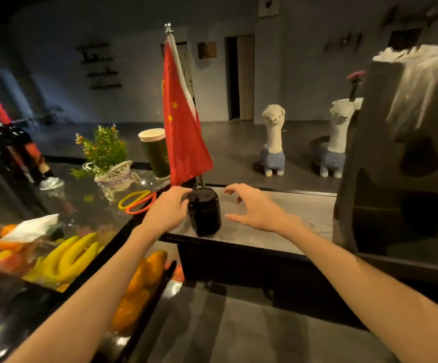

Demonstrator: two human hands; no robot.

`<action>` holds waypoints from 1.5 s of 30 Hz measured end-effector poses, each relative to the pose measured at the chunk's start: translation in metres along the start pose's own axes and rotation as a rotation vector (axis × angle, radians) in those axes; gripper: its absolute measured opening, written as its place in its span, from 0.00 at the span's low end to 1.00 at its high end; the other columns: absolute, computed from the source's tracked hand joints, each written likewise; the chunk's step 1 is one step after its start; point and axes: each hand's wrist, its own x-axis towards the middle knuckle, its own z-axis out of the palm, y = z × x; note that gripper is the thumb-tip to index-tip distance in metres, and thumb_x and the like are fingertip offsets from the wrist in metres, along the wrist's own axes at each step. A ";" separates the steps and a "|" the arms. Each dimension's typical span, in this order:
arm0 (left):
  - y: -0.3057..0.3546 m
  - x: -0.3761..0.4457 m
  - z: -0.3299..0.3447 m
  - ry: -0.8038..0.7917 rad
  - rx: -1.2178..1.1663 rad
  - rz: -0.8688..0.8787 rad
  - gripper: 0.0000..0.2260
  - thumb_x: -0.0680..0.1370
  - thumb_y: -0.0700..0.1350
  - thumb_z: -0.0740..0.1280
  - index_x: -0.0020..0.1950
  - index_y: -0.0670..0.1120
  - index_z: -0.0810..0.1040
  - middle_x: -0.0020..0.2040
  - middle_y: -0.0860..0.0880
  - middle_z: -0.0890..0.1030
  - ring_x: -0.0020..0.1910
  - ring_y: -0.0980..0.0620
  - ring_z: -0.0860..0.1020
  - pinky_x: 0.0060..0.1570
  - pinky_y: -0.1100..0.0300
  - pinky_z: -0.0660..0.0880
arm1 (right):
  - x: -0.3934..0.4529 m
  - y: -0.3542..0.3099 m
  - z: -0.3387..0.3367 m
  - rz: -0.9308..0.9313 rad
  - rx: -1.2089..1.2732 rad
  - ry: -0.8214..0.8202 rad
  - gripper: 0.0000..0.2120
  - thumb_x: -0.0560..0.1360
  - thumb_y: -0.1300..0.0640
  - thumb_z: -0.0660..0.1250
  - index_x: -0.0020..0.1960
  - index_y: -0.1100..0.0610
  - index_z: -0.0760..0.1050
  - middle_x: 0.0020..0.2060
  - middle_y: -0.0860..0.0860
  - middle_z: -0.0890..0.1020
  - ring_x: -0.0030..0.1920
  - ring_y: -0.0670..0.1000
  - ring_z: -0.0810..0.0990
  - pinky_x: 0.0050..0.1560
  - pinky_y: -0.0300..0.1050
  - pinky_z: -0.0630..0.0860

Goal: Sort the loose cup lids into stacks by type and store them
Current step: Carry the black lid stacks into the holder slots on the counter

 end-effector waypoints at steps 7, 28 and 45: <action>-0.035 0.014 0.046 -0.057 -0.083 0.087 0.23 0.88 0.49 0.54 0.83 0.46 0.60 0.82 0.49 0.62 0.81 0.51 0.60 0.80 0.54 0.57 | 0.042 -0.004 0.075 0.049 -0.120 -0.051 0.48 0.75 0.45 0.76 0.84 0.54 0.52 0.84 0.48 0.54 0.80 0.54 0.62 0.79 0.53 0.63; -0.063 0.047 0.085 -0.177 -1.047 -0.586 0.37 0.76 0.73 0.55 0.72 0.47 0.77 0.66 0.46 0.81 0.66 0.46 0.78 0.68 0.45 0.74 | 0.065 -0.007 0.131 0.306 0.365 0.269 0.54 0.62 0.51 0.86 0.77 0.38 0.55 0.71 0.42 0.73 0.72 0.45 0.72 0.72 0.53 0.73; 0.154 0.051 -0.030 -0.143 -1.235 0.021 0.34 0.68 0.70 0.73 0.65 0.48 0.78 0.58 0.47 0.85 0.55 0.48 0.85 0.51 0.49 0.85 | -0.026 -0.044 -0.120 0.028 0.130 0.561 0.48 0.67 0.52 0.85 0.76 0.47 0.58 0.70 0.46 0.72 0.71 0.46 0.73 0.69 0.49 0.77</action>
